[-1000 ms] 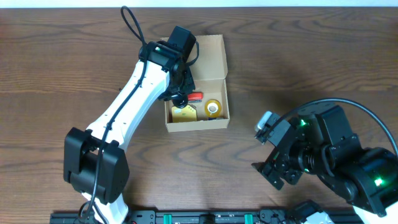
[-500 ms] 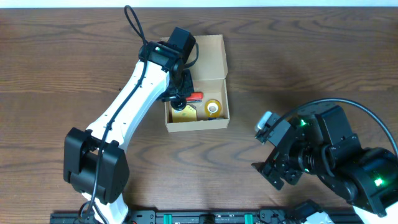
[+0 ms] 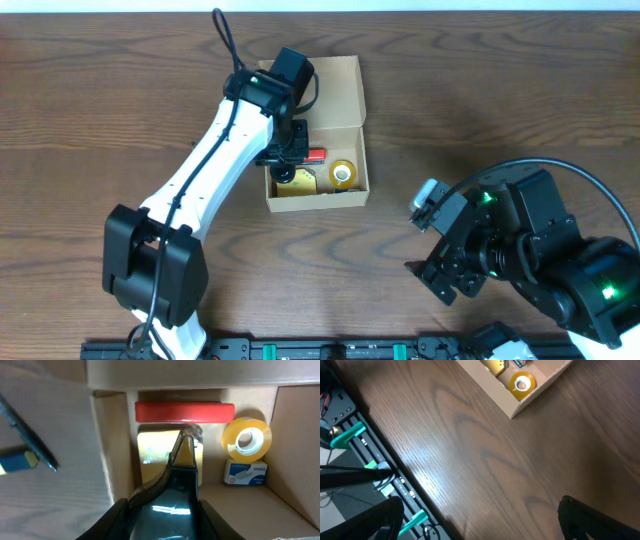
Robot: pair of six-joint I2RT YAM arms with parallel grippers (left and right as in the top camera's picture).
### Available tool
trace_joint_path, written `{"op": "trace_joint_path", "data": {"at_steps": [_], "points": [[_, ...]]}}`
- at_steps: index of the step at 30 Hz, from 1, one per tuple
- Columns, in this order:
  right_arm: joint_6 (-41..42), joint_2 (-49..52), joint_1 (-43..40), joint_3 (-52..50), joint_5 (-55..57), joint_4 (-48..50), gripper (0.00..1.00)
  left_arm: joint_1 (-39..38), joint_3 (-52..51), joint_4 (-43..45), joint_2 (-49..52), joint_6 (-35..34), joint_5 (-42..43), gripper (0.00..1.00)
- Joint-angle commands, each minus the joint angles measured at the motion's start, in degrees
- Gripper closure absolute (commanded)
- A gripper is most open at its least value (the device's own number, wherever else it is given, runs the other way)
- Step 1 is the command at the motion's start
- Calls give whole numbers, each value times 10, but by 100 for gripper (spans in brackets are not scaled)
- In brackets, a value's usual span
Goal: Pack container
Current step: 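Lower the dispenser into the box and open the left gripper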
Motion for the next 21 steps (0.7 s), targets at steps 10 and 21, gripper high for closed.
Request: {"op": "trace_joint_path", "data": {"at_steps": [10, 21], "points": [[7, 0, -5, 0, -1, 0, 1, -4, -60, 30, 5, -19, -4, 94], [7, 0, -5, 0, -1, 0, 1, -4, -69, 62, 5, -77, -21, 94]]}}
